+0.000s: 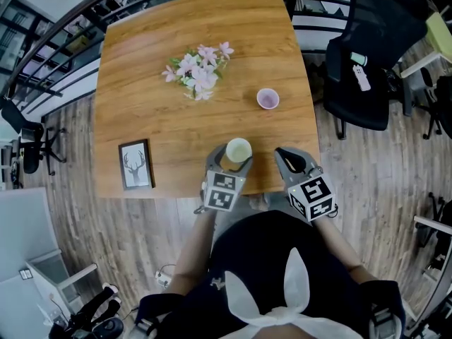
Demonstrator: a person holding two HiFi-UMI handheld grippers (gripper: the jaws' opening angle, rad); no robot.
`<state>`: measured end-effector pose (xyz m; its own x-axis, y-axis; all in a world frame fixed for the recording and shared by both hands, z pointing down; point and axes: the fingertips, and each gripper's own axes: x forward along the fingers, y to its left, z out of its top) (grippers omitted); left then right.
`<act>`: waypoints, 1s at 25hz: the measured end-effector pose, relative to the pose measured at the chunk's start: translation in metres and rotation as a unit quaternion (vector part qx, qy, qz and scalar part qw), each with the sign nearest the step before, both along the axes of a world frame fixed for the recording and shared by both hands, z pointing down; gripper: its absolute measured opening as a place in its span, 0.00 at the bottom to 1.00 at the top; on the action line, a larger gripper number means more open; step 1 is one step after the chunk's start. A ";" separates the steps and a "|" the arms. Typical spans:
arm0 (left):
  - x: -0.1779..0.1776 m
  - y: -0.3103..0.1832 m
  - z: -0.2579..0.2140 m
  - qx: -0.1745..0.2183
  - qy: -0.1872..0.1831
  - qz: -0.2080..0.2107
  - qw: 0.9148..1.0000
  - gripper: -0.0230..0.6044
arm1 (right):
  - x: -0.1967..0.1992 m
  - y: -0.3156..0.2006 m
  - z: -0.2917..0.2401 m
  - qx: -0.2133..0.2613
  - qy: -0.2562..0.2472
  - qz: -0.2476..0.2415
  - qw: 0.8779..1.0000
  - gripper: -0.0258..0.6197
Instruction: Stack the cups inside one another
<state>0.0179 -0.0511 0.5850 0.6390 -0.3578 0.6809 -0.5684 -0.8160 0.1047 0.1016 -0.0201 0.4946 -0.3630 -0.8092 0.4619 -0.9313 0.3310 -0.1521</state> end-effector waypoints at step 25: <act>-0.003 -0.001 0.003 -0.002 0.001 -0.006 1.000 0.60 | -0.004 -0.002 0.003 -0.011 -0.005 -0.007 1.000 0.04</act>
